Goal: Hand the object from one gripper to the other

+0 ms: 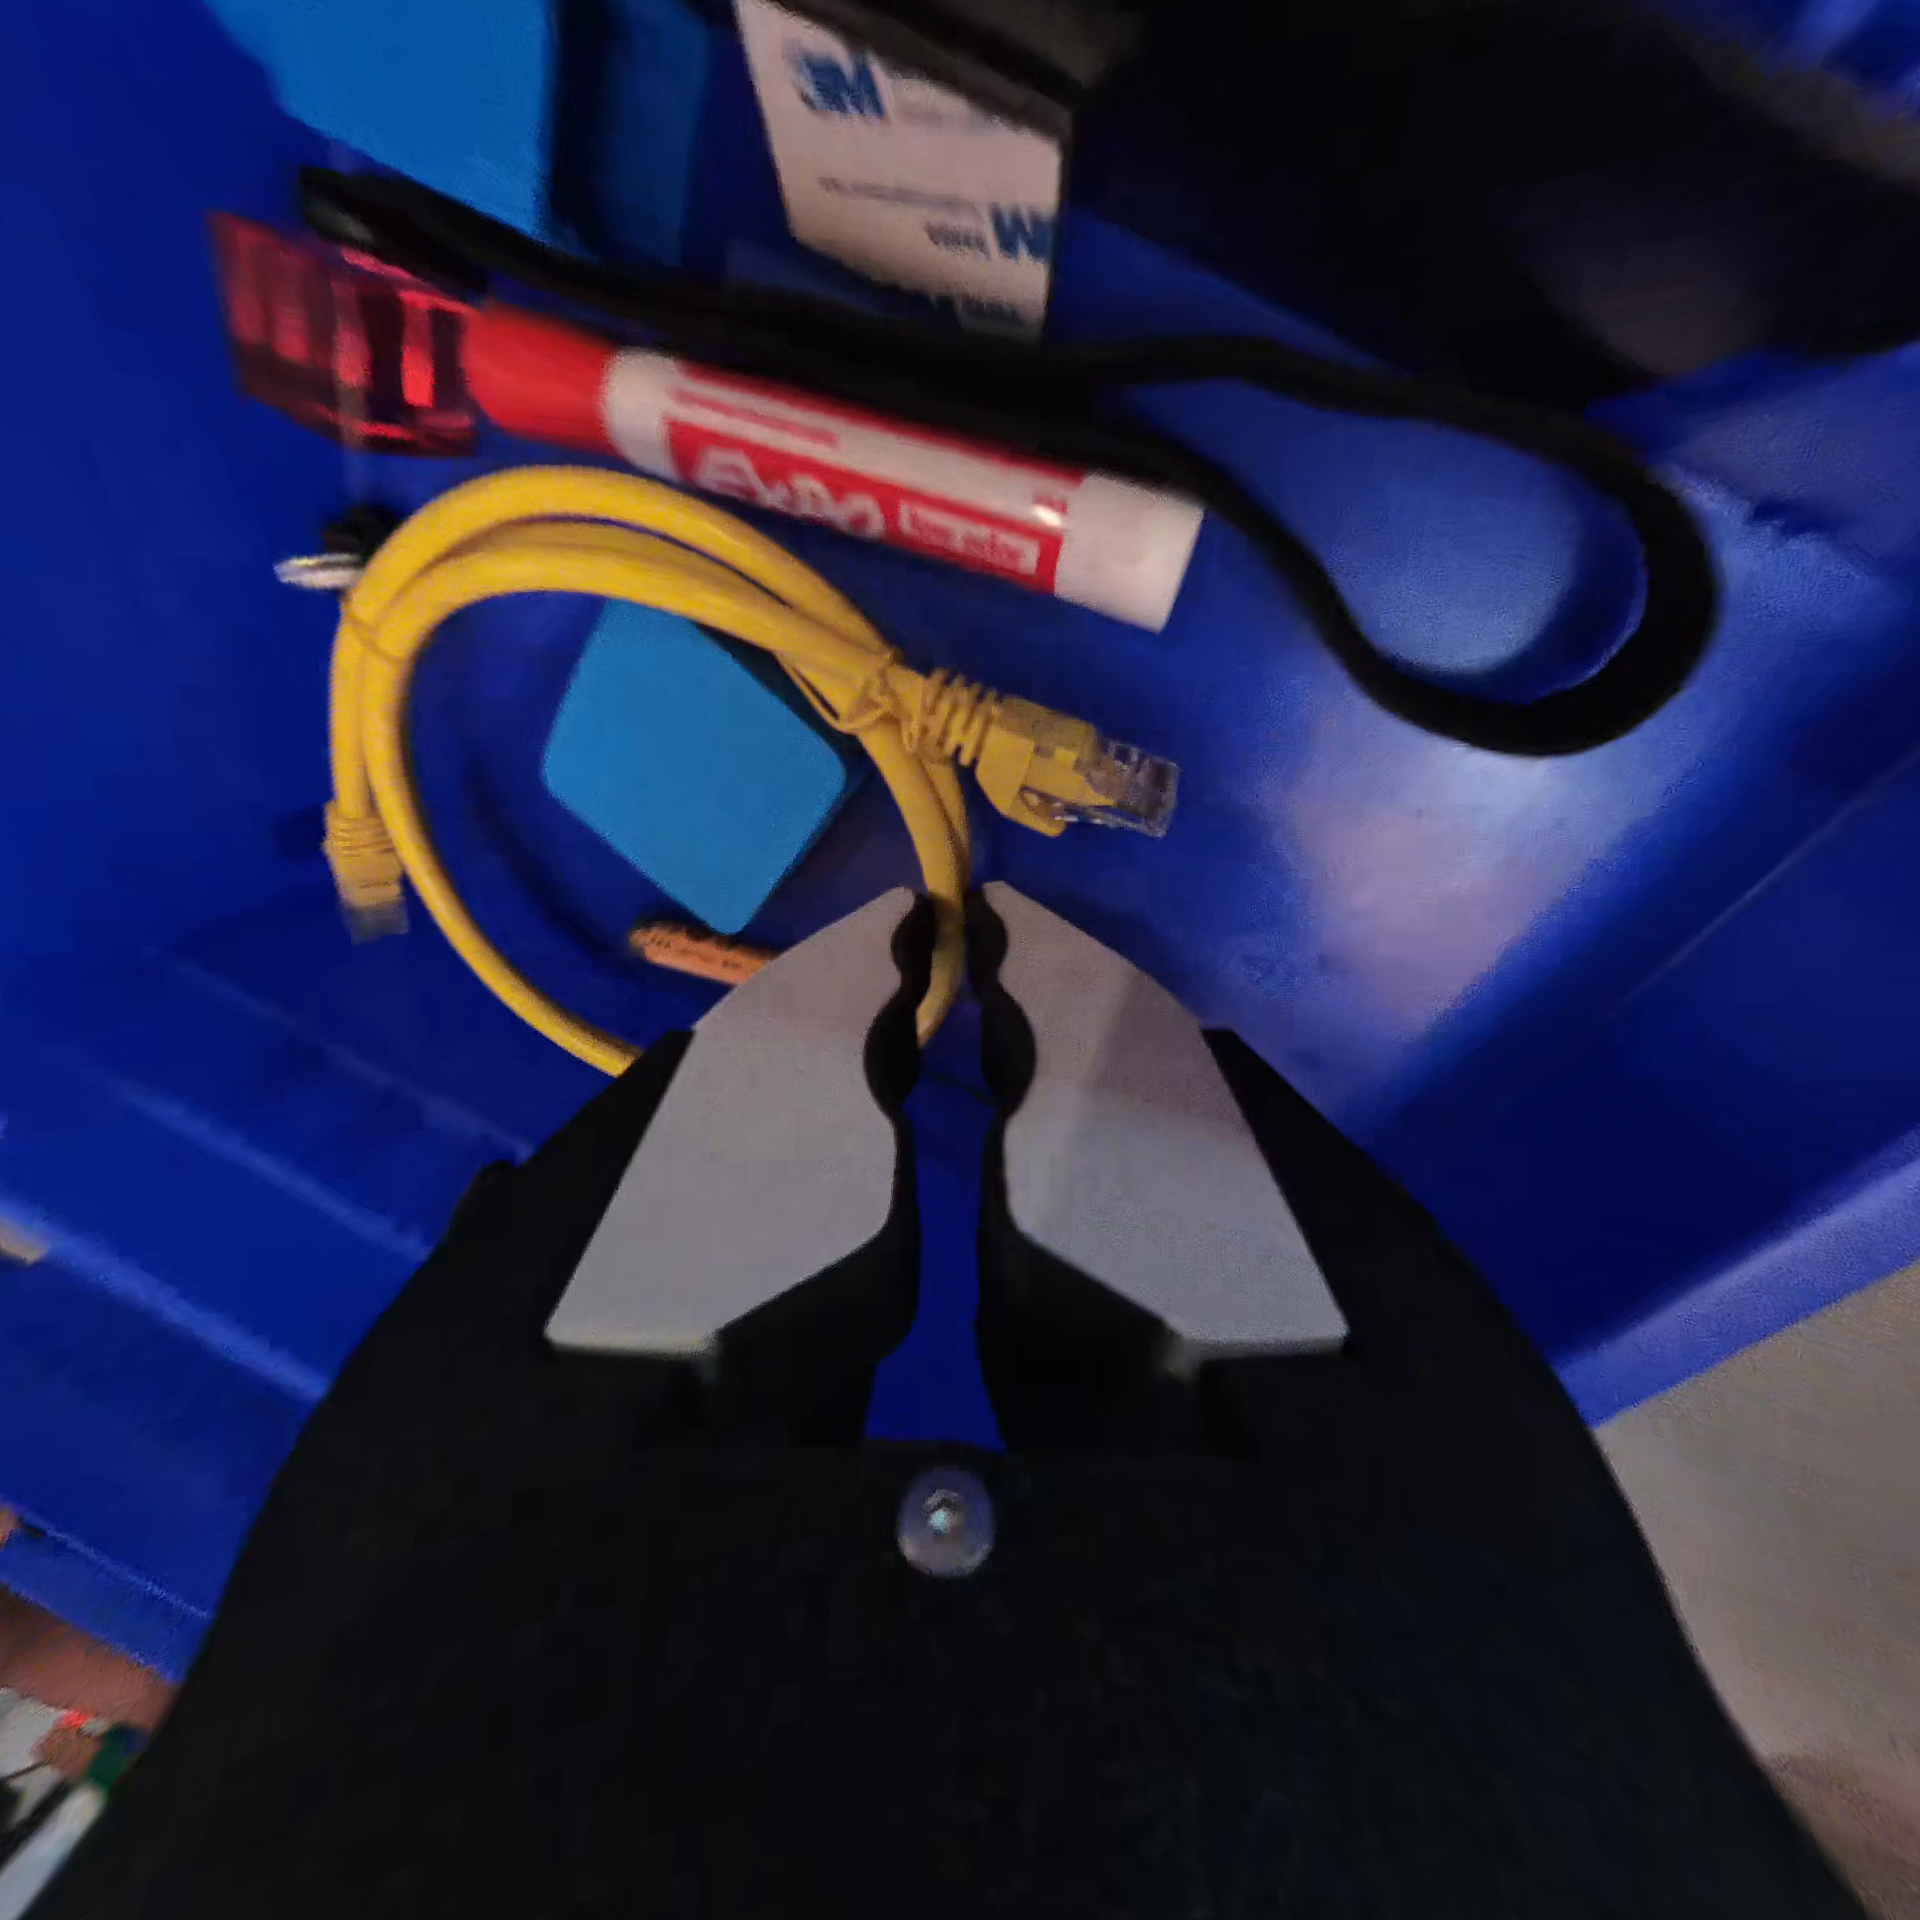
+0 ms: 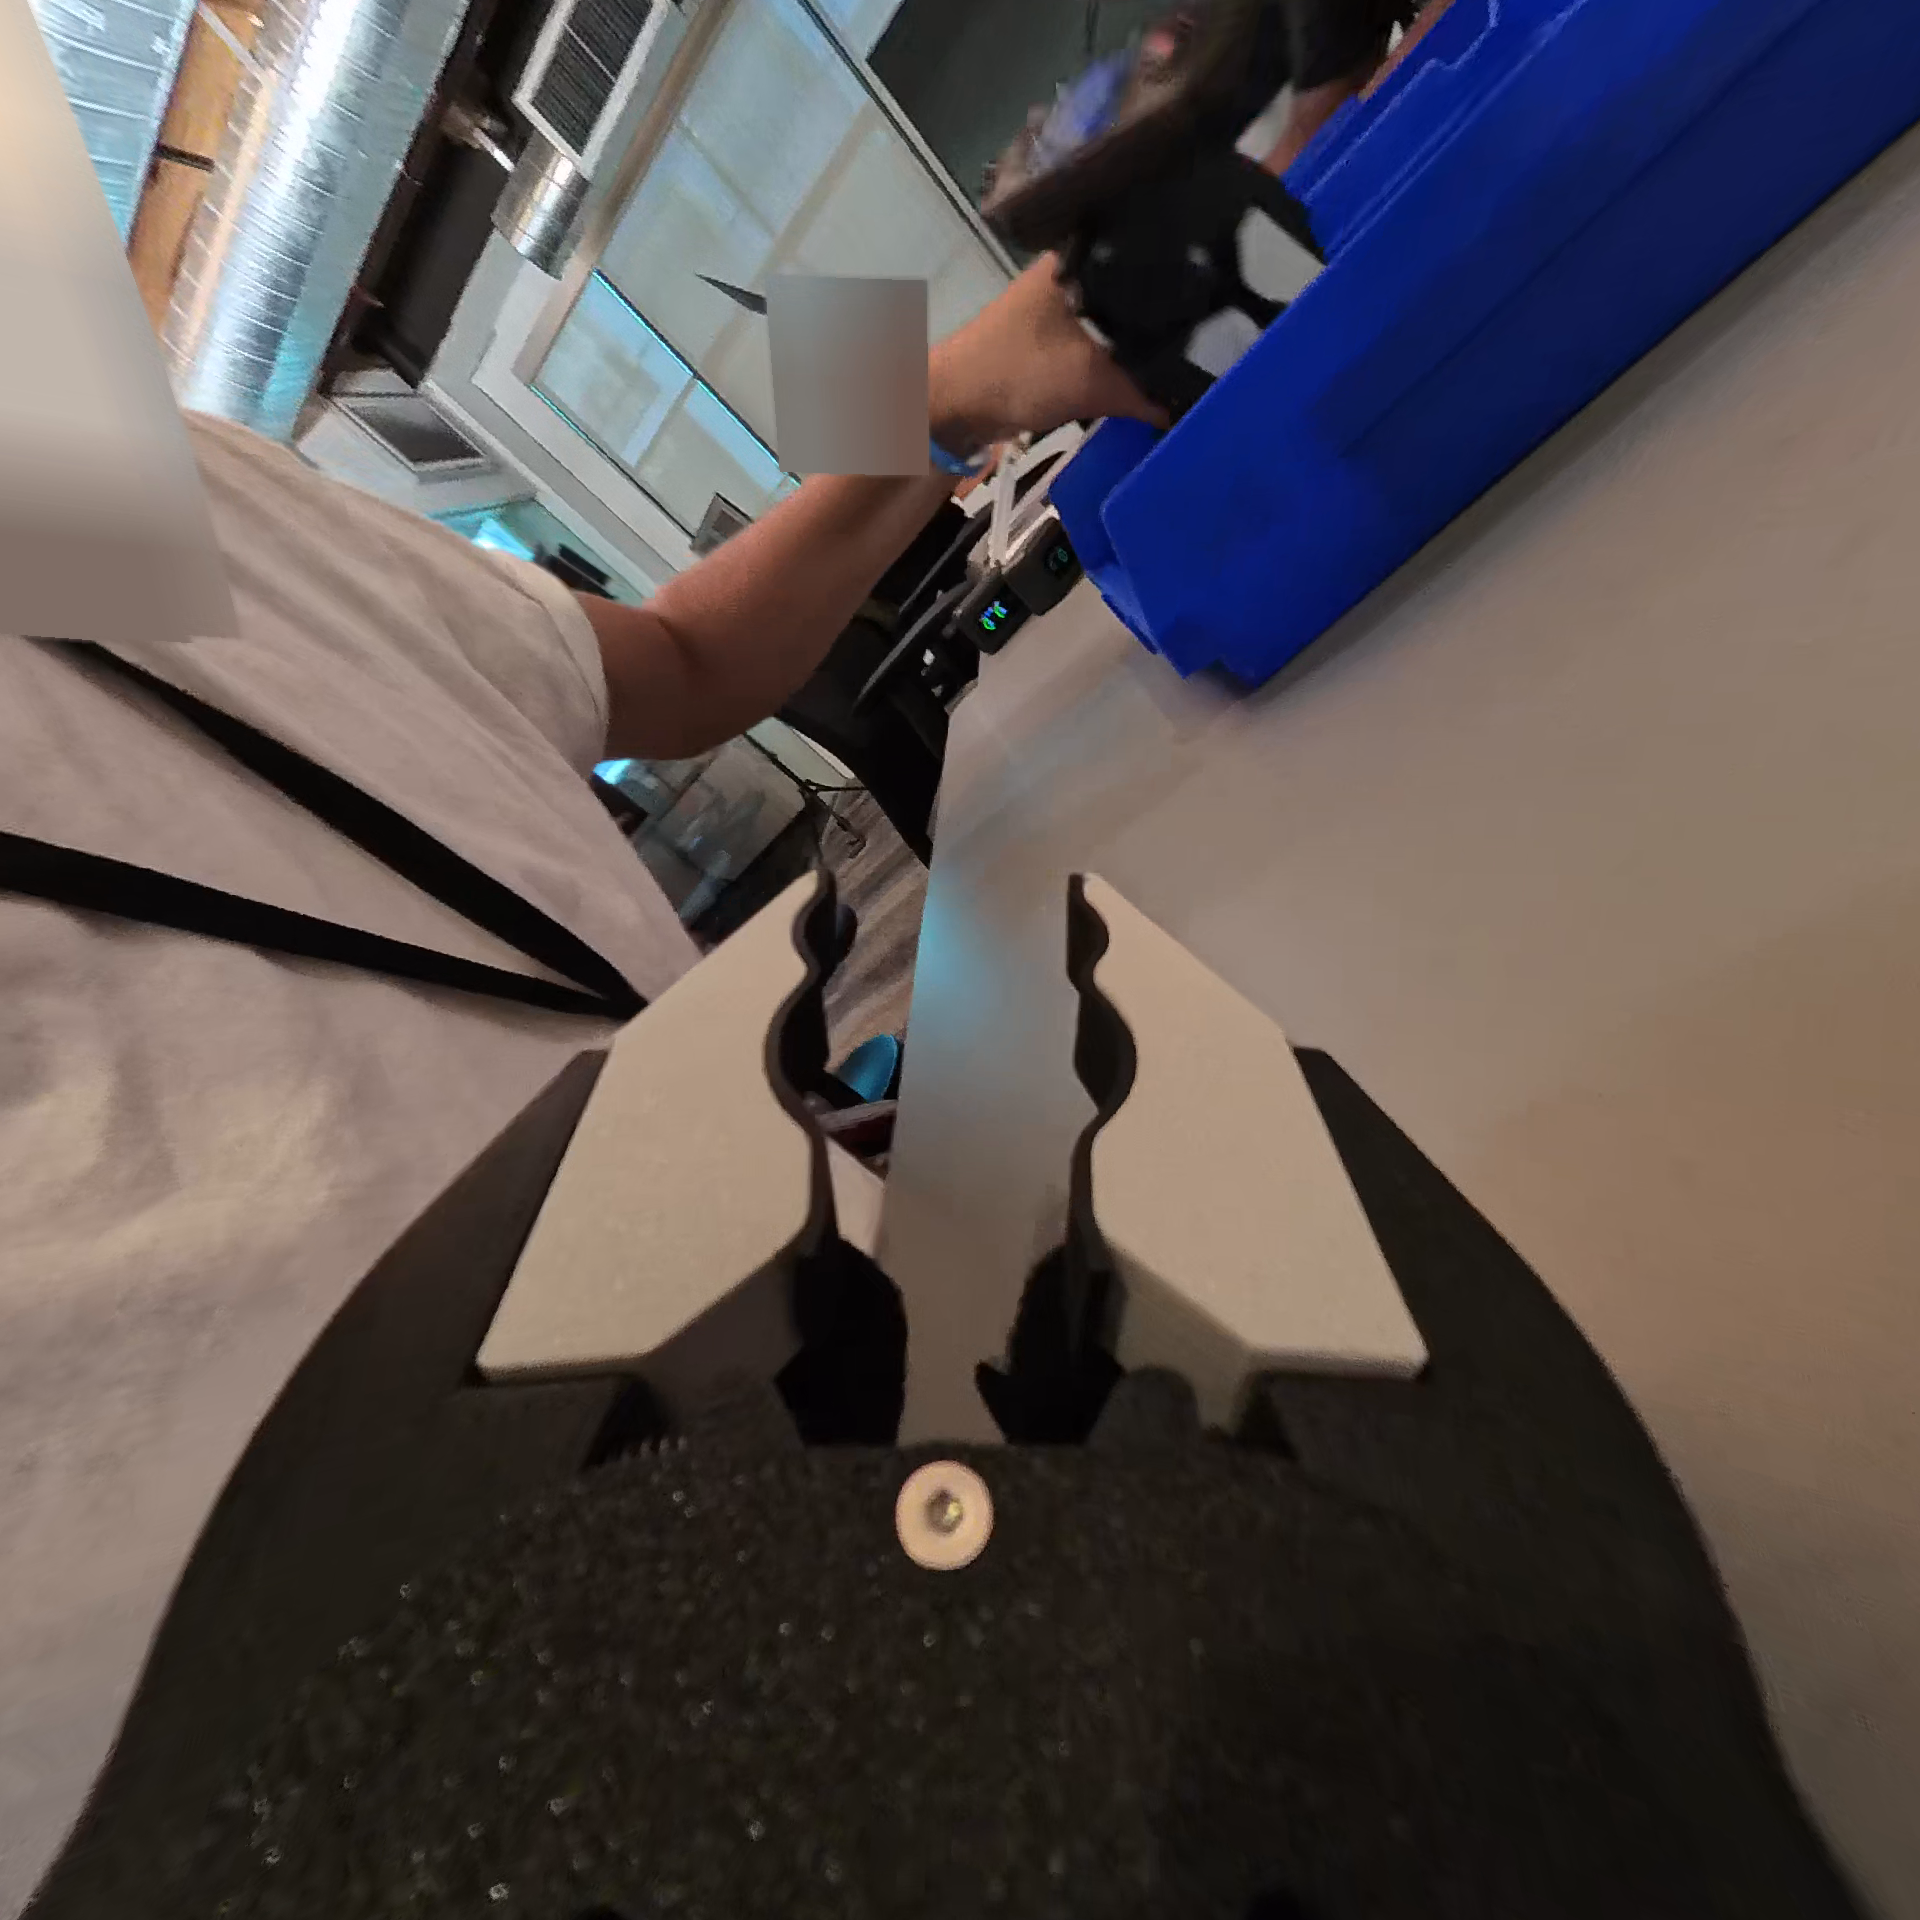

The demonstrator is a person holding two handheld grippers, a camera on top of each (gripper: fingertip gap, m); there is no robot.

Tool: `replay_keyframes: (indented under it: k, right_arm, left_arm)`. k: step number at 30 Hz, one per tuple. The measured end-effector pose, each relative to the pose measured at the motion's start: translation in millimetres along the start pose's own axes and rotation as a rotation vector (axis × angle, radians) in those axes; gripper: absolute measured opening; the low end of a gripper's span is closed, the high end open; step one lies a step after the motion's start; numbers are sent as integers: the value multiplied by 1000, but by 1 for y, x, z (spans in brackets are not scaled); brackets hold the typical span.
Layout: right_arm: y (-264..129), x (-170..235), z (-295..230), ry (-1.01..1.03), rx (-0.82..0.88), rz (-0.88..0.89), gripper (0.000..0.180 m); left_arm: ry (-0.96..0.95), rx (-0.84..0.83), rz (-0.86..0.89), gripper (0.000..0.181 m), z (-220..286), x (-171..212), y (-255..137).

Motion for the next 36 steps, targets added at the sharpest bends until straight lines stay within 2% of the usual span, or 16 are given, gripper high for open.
replay_keyframes:
  k: [1, 5, 13, 15, 18, 22, 26, 28, 32, 36]
  right_arm:
    - [0, 1, 1, -11, 23, -8, 44]
    - [3, 4, 0, -40, 72, -10, 44]
    - [12, 2, -6, -58, 127, 86, 43]
    - [14, 0, -5, -72, 161, 130, 43]
    - [17, -5, -8, -84, 181, 211, 43]
    - [20, -9, -7, -191, 254, 218, 43]
    - [40, -15, -13, -312, 321, 226, 44]
    - [53, -15, -22, -394, 329, 262, 42]
    - [51, -23, -45, -362, 254, 415, 42]
    - [65, -17, -47, -366, 325, 302, 48]
  left_arm:
    - [-29, -47, 51, 6, 3, -1, -10]
    - [-93, -249, 166, 6, 19, -3, -45]
    - [-157, -465, 401, 6, 70, -26, -87]
    - [-160, -504, 478, 6, 89, -35, -96]
    - [-172, -475, 668, 5, 128, -55, -107]
    - [-101, -444, 816, 5, 196, -84, -95]
    - [-31, -440, 845, 6, 244, -110, -70]
    - [-60, -441, 856, 6, 248, -118, -71]
    - [-109, -392, 910, 6, 244, -116, -70]
    - [-54, -467, 874, 5, 256, -112, -64]
Point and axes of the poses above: each gripper's, where its closed fingertips meet, y out along the fingers, x out of its underside, z = x × y across the jaws, the point moved 7 cm from there along -y, back along the fingers, and after that the axes turned 9 degrees about x, right-handed, at the moved point
